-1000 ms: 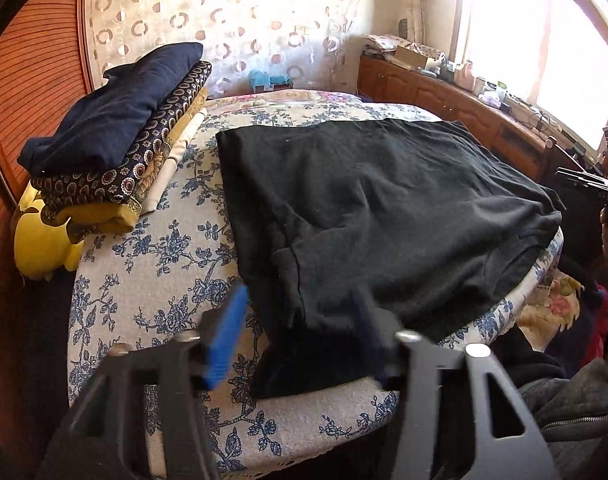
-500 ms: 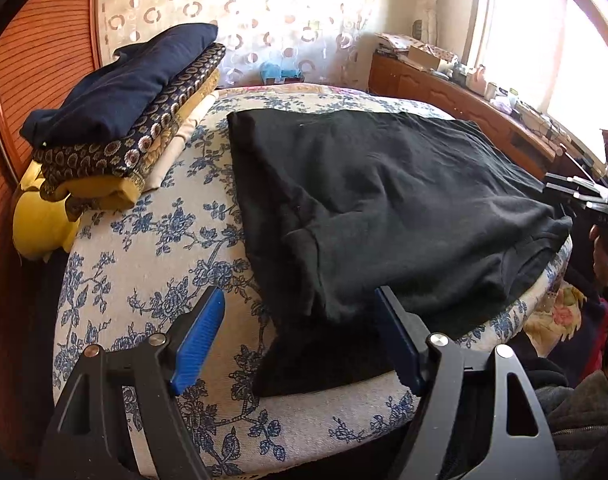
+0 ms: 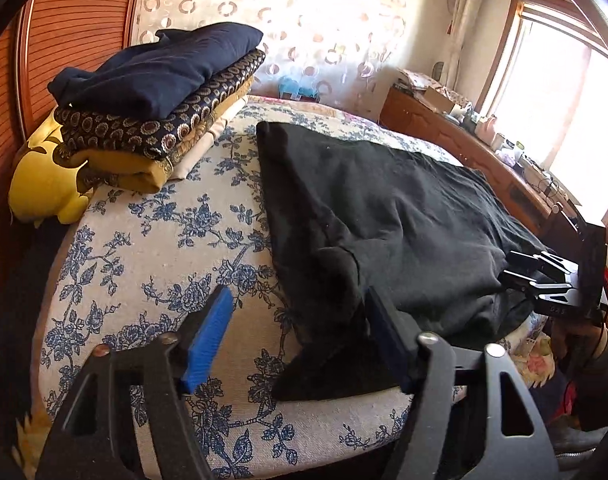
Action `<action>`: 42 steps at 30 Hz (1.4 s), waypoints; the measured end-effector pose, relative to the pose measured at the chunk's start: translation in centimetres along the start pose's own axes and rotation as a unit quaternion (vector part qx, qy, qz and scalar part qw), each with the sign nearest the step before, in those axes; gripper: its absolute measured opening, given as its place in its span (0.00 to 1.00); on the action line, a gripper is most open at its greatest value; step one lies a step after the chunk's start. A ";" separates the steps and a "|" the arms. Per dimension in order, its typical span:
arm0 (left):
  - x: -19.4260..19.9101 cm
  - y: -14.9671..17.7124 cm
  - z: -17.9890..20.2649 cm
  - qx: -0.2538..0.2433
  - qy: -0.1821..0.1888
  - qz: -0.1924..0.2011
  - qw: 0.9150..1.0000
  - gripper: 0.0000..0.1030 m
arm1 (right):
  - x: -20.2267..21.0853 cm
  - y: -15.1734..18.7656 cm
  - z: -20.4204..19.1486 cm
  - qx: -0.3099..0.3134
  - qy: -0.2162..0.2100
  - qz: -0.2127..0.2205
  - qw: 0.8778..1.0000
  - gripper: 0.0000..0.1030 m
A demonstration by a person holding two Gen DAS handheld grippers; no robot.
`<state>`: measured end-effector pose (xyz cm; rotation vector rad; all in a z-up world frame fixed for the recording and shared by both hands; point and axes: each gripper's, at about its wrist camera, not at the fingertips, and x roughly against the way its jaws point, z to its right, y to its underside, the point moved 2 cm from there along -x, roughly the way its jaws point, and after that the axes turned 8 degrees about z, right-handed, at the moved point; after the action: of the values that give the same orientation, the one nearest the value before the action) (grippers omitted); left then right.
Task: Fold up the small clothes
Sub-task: 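Open both grippers and withdraw them from the folded shirt, then grasp the edge of the folded black T-shirt with the left gripper, then lift the held edge with the left gripper, fold it over, and release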
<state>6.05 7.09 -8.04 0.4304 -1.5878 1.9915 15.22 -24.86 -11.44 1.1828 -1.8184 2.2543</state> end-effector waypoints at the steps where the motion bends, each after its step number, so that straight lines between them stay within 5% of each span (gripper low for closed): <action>1: -0.2 0.1 0.1 0.001 0.004 -0.005 1.000 0.61 | -0.1 0.1 0.0 0.002 0.002 0.004 1.000 0.65; 7: -0.6 0.8 0.6 0.001 0.014 -0.016 1.000 0.48 | -1.0 0.5 -0.6 0.003 0.011 0.023 1.000 0.68; 16: -1.1 1.4 0.9 0.004 0.020 -0.028 0.999 0.47 | 0.2 1.8 -0.7 0.003 0.010 0.035 0.999 0.71; 18: -1.1 1.5 1.0 0.004 0.023 -0.029 0.999 0.37 | 0.2 1.9 -0.7 0.003 0.010 0.038 0.999 0.72; 20: -1.3 1.6 1.4 0.004 0.034 -0.036 0.999 0.15 | 0.3 2.0 -0.8 0.002 0.010 0.040 0.999 0.72; 22: -1.2 1.3 2.1 -0.004 0.038 -0.032 0.999 0.11 | 0.3 2.0 -0.8 0.002 0.010 0.041 0.999 0.72; 29: 0.2 -2.9 6.1 -0.030 0.088 0.010 0.996 0.10 | 1.4 1.7 0.6 -0.031 -0.011 0.034 0.999 0.72; 42: -3.3 -10.4 18.7 -0.108 0.199 0.016 0.974 0.10 | 8.2 3.3 8.2 -0.081 0.050 0.062 0.994 0.72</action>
<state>13.19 -10.11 2.96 -0.0790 -1.5330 1.7633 12.30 -36.34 -9.40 0.9399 -2.0425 2.1321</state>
